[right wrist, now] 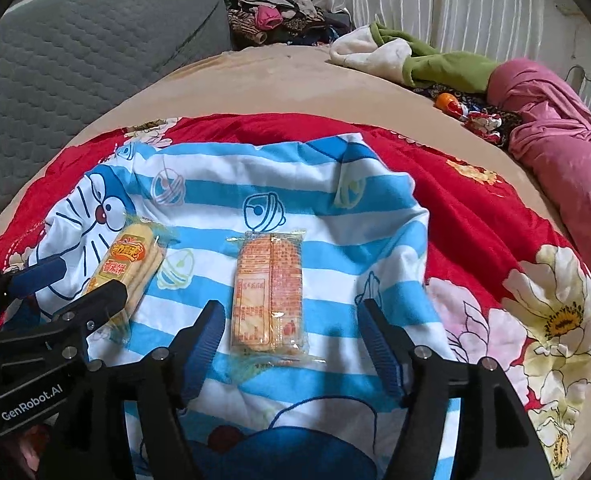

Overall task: Organize objects
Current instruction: 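Lower both packets into the tray and open both tools, then withdraw both open tools back from the tray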

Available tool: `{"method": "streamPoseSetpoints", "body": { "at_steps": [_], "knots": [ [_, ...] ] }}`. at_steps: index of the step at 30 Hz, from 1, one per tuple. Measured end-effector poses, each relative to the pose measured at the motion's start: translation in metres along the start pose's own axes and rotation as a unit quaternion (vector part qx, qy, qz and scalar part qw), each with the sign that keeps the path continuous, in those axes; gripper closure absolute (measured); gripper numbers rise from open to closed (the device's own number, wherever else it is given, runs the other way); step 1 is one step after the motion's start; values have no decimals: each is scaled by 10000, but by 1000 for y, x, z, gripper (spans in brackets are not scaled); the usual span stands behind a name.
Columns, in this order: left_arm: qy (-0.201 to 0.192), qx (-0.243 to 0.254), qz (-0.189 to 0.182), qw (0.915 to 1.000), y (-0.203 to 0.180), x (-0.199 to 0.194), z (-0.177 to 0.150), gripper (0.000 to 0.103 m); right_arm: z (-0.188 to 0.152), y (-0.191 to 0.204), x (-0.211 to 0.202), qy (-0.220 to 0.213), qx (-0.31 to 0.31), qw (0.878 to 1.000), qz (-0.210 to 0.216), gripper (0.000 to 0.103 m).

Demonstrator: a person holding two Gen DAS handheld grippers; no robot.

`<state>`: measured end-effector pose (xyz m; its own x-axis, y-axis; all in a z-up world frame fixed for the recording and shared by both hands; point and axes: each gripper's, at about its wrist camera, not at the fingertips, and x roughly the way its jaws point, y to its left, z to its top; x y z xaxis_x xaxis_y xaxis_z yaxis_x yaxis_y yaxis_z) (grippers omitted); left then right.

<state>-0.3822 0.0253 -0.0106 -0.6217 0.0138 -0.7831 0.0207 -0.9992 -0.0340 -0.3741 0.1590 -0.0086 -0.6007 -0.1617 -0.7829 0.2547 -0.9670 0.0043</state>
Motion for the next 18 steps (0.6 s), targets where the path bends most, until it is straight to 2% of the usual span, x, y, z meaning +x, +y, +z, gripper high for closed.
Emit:
{"method": "streamPoseSetpoints", "body": {
  "at_steps": [5, 12, 16, 18],
  "knots": [
    [-5, 28, -59, 10000, 0, -6, -3, 21, -1, -2, -16, -115, 20, 9999, 30, 23],
    [-79, 24, -230, 9997, 1, -27, -6, 11, -6, -5, -46, -267, 111, 9995, 156, 17],
    [-275, -67, -269, 9992, 3, -52, -9, 7, -11, -7, -64, -393, 167, 9988, 251, 13],
    [-415, -145, -285, 9986, 5, -65, -11, 2, -14, -9, -70, -407, 194, 9986, 278, 12]
  ]
}}
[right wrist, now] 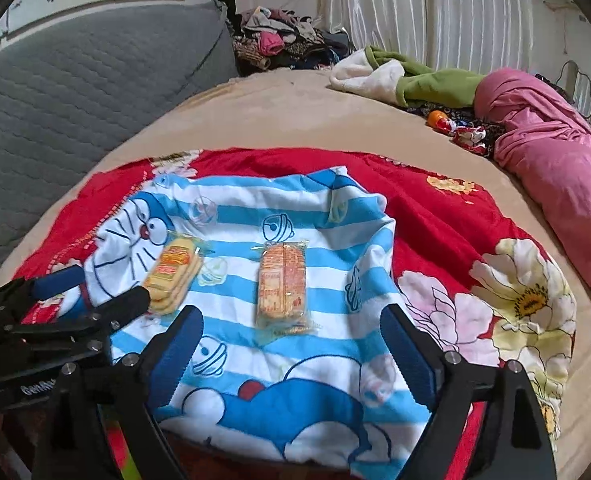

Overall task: Organize objects
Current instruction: 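Withdraw both open tools back from the tray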

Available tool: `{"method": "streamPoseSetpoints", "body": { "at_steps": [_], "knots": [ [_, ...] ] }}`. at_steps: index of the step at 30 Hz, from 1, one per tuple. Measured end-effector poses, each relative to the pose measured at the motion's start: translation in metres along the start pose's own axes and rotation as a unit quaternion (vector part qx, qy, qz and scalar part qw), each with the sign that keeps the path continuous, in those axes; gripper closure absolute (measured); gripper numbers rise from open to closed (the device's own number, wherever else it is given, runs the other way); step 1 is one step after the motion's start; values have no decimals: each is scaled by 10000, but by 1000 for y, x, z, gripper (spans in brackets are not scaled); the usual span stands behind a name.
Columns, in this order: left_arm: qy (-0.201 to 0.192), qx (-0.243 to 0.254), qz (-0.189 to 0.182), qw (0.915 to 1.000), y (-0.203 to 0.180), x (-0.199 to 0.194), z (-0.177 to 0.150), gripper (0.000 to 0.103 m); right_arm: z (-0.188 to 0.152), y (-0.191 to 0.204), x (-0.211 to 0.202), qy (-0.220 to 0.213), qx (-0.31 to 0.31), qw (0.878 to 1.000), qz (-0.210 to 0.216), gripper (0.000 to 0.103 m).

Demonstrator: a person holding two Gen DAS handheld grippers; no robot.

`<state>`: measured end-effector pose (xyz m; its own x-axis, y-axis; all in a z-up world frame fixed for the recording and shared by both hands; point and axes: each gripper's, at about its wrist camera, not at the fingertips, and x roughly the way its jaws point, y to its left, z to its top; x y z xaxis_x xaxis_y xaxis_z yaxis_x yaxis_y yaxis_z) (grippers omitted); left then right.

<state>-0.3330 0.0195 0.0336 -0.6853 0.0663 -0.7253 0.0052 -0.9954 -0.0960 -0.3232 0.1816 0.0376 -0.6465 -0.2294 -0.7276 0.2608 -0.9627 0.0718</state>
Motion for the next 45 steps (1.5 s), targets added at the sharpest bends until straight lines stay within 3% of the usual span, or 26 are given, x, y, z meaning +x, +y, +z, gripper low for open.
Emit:
{"method": "streamPoseSetpoints", "body": {
  "at_steps": [12, 29, 45],
  "knots": [
    [-167, -164, 3, 9997, 13, -68, -29, 2, -27, 10, -79, -470, 7, 9989, 61, 11],
    [-864, -50, 127, 9962, 15, -192, -57, 1, -61, 45, -184, -837, -151, 9964, 62, 8],
    [-1188, 32, 215, 9927, 13, -269, -79, 1, -85, 50, -265, -1184, -280, 9925, -134, 5]
  ]
}}
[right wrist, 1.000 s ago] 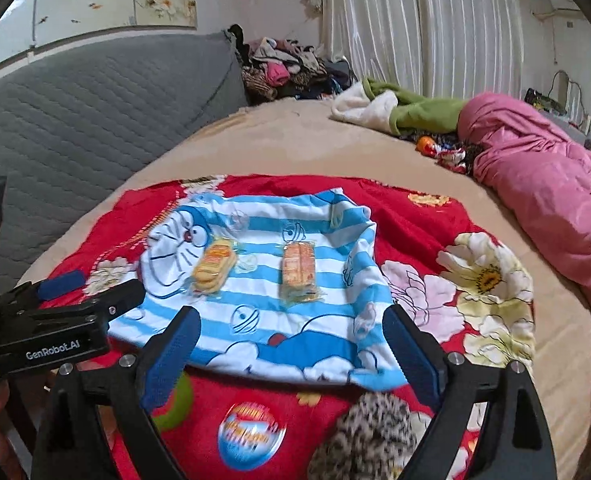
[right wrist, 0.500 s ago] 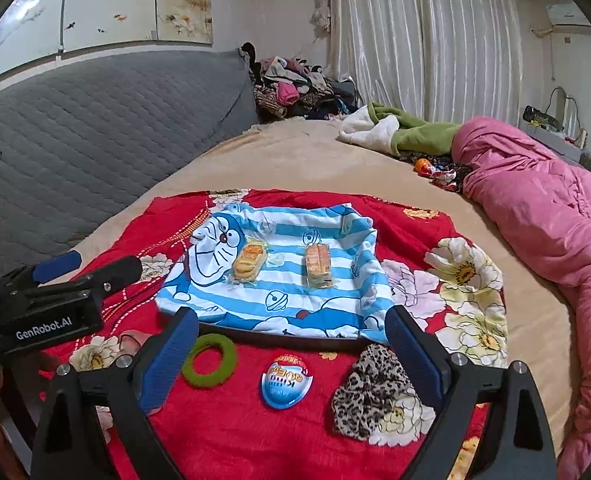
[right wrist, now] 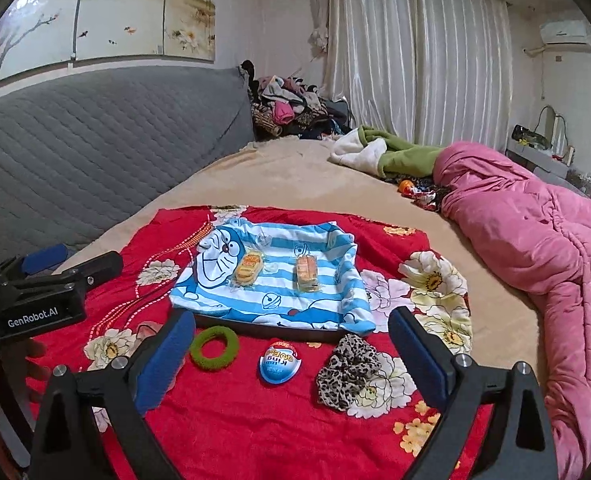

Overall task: Organize objects
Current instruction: 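Withdraw both open tools back from the tray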

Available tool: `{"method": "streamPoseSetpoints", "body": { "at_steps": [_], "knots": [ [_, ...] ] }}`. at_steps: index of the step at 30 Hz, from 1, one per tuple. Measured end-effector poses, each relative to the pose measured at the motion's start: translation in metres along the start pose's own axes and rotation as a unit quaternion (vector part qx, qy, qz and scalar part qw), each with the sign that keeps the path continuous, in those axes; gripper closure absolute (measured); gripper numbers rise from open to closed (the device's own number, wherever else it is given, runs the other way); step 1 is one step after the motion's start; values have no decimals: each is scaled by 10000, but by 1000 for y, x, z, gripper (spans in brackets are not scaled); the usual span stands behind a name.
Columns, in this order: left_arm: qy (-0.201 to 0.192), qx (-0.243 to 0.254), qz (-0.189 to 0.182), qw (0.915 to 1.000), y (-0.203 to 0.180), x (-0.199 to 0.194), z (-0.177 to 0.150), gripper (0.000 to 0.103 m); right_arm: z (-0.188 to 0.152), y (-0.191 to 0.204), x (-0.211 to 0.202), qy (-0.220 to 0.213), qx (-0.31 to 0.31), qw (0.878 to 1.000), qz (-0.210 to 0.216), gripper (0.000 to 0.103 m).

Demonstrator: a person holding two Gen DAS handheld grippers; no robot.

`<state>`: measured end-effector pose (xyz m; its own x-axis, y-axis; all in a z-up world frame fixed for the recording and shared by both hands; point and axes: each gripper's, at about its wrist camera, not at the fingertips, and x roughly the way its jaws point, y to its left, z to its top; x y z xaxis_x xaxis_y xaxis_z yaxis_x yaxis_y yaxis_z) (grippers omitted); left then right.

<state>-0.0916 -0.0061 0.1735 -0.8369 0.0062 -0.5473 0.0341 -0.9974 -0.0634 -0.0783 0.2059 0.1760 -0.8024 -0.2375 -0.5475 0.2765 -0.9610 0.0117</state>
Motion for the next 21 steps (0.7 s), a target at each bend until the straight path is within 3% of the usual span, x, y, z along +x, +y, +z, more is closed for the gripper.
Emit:
{"method": "streamPoseSetpoints", "body": {
  "at_steps": [21],
  "knots": [
    [-190, 168, 97, 9996, 11, -57, -29, 1, -19, 33, -51, -225, -269, 9994, 42, 3]
  ]
}}
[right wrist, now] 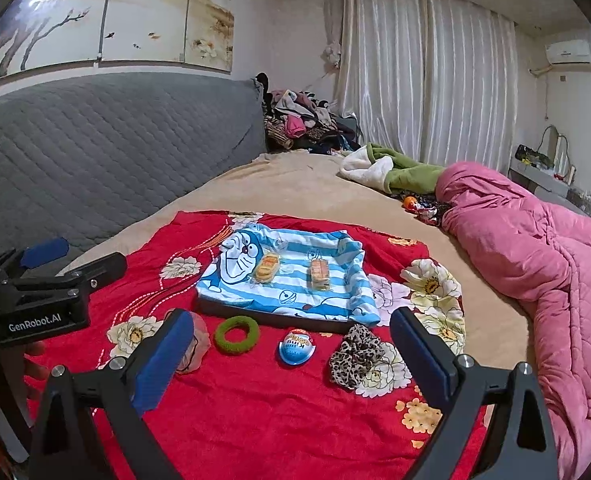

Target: Organize objects

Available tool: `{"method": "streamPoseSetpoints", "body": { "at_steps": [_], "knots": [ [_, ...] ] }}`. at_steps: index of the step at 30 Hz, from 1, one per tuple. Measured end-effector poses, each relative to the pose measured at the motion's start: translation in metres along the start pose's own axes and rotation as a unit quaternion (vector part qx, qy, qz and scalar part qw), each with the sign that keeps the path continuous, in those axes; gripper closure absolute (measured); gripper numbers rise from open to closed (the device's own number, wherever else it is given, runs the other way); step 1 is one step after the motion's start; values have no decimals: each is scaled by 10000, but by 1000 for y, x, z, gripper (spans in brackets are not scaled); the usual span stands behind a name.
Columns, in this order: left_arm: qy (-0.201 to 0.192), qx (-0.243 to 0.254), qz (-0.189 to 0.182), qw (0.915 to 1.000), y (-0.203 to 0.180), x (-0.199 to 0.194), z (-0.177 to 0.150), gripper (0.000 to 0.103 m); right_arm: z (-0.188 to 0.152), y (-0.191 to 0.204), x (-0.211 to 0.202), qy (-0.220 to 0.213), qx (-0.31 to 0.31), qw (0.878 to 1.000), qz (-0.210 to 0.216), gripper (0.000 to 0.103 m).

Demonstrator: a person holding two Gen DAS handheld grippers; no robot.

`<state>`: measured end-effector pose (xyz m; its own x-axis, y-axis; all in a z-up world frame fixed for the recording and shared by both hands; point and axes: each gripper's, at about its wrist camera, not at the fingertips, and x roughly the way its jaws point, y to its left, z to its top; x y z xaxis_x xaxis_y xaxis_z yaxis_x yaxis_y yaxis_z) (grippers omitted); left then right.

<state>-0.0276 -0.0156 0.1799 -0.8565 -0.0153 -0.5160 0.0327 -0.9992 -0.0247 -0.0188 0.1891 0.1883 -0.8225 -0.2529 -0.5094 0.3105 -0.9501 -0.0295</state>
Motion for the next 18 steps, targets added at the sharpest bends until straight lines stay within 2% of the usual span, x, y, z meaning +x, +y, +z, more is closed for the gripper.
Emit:
{"method": "streamPoseSetpoints", "body": {
  "at_steps": [18],
  "knots": [
    [211, 28, 111, 9997, 10, 10, -41, 1, -25, 5, 3, 94, -124, 9999, -15, 3]
  ]
}}
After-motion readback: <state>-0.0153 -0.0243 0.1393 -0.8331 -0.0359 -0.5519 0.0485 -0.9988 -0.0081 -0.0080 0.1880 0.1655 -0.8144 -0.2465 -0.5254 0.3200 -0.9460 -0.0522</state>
